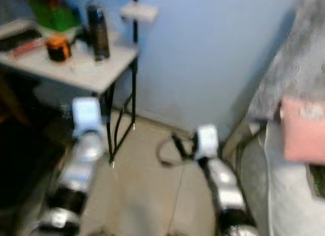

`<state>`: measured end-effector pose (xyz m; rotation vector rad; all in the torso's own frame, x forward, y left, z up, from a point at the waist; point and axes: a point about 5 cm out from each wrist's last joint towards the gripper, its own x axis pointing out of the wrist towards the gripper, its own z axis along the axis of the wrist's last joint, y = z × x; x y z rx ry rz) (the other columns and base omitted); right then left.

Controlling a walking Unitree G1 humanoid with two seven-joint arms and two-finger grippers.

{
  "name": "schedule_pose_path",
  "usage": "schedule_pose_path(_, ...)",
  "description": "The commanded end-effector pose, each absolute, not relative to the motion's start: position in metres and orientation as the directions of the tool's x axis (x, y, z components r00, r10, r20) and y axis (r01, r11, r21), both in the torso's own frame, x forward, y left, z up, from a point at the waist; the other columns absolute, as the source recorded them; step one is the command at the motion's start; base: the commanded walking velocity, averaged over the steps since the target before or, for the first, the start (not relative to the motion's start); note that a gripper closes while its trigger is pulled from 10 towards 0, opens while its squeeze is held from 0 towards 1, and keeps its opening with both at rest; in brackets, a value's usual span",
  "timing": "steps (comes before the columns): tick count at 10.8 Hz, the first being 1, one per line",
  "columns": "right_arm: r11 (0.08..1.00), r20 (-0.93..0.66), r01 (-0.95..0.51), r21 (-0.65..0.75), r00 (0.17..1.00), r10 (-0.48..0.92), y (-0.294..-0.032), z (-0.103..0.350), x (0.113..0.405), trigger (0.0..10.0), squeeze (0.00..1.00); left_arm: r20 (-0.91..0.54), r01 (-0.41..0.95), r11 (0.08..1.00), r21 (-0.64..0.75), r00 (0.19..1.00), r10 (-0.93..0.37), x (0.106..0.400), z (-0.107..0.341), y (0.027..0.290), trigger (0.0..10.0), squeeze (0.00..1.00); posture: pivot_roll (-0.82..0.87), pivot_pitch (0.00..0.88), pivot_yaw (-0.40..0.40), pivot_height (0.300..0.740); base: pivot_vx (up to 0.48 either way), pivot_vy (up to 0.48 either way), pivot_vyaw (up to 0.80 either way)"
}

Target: Clean up the room

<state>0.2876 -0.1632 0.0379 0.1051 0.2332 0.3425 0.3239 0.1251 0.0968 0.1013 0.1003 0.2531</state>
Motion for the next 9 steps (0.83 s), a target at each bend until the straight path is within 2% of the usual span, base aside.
schedule_pose_path(1,0.927,-0.197,-0.339,0.162,0.909,0.367,-0.158,0.040,0.288,10.0,0.00,-0.065,-0.266,0.959,0.103,0.960,0.273,0.325,0.101,0.134,10.0,0.00,0.09,0.000,-0.070,0.740,0.000,0.472,0.43)
schedule_pose_path(2,0.921,-0.200,-0.351,0.167,0.903,0.380,-0.157,0.040,0.288,10.0,0.00,-0.061,-0.262,0.958,0.112,0.961,0.270,0.325,0.102,0.132,10.0,0.00,0.09,0.000,-0.072,0.740,0.000,0.465,0.44)
schedule_pose_path(5,0.915,-0.201,-0.365,0.171,0.896,0.395,-0.158,0.042,0.291,10.0,0.00,0.000,-0.220,0.954,0.206,0.974,0.225,0.325,0.108,0.125,10.0,0.00,0.10,0.000,-0.074,0.740,0.000,0.000,0.43)
schedule_pose_path(6,0.925,-0.139,-0.338,0.175,0.921,0.363,-0.160,0.049,0.294,10.0,0.00,0.013,-0.236,0.947,0.219,0.971,0.239,0.324,0.110,0.130,10.0,0.00,0.10,0.000,-0.074,0.740,0.480,0.000,0.43)
schedule_pose_path(7,0.956,0.025,-0.225,0.186,0.974,0.225,-0.173,0.070,0.300,10.0,0.00,0.031,-0.250,0.944,0.216,0.968,0.249,0.324,0.111,0.135,10.0,0.00,0.11,0.000,-0.075,0.740,0.480,0.000,0.44)
schedule_pose_path(8,0.969,0.027,-0.182,0.168,0.983,0.180,-0.178,0.073,0.303,10.0,0.00,0.139,-0.262,0.934,0.243,0.962,0.234,0.321,0.124,0.139,10.0,0.00,0.10,0.000,-0.068,0.740,0.480,0.000,0.44)
schedule_pose_path(9,0.970,0.020,-0.176,0.169,0.984,0.176,-0.177,0.071,0.302,10.0,0.00,0.168,-0.245,0.948,0.204,0.962,0.213,0.321,0.131,0.139,10.0,0.00,0.10,0.000,-0.064,0.740,0.480,0.000,0.44)
